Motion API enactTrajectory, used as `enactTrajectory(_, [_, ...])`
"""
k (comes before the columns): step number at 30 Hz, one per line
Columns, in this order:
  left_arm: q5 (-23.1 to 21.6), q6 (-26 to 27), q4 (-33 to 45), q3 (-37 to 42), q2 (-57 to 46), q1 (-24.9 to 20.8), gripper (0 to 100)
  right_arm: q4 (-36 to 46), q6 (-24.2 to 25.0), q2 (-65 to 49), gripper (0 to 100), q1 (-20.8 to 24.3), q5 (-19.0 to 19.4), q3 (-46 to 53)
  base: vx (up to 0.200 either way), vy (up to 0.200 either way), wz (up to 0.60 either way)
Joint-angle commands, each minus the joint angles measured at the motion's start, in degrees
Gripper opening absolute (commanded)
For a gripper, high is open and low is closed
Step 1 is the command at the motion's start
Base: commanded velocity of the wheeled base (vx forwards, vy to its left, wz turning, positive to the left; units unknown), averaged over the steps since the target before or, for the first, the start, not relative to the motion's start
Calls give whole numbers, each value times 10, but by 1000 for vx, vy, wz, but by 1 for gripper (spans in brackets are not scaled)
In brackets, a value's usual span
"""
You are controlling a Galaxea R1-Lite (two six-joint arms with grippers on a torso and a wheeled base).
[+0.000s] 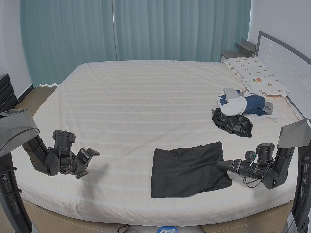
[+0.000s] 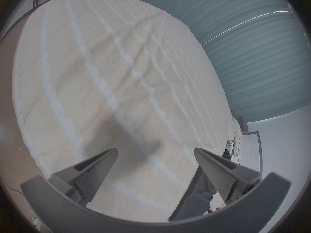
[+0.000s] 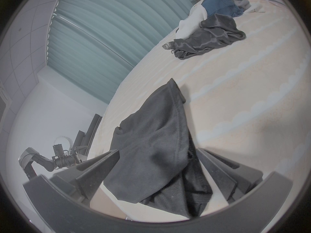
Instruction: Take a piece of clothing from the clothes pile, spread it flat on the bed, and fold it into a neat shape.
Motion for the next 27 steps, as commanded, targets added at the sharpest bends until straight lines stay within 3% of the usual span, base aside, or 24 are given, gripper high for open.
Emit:
enactTrajectory(1, [0,0,0,0,1,0,100,-1,0,6,100,-6,0,-3,0,0,0])
enactTrajectory(5, [0,0,0,0,1,0,100,-2,0,13,100,2,2,-9,0,0,0])
enactTrajectory(6, [0,0,0,0,1,0,100,-1,0,14,0,7,2,-10,0,0,0])
enactTrajectory(20, [-1,-2,0,-1,1,0,100,-19,-18,-49,0,1,-1,74,0,0,0])
enactTrajectory(27, [-1,-3,0,-2,0,1,100,-12,-21,-93,0,-26,2,89,0,0,0])
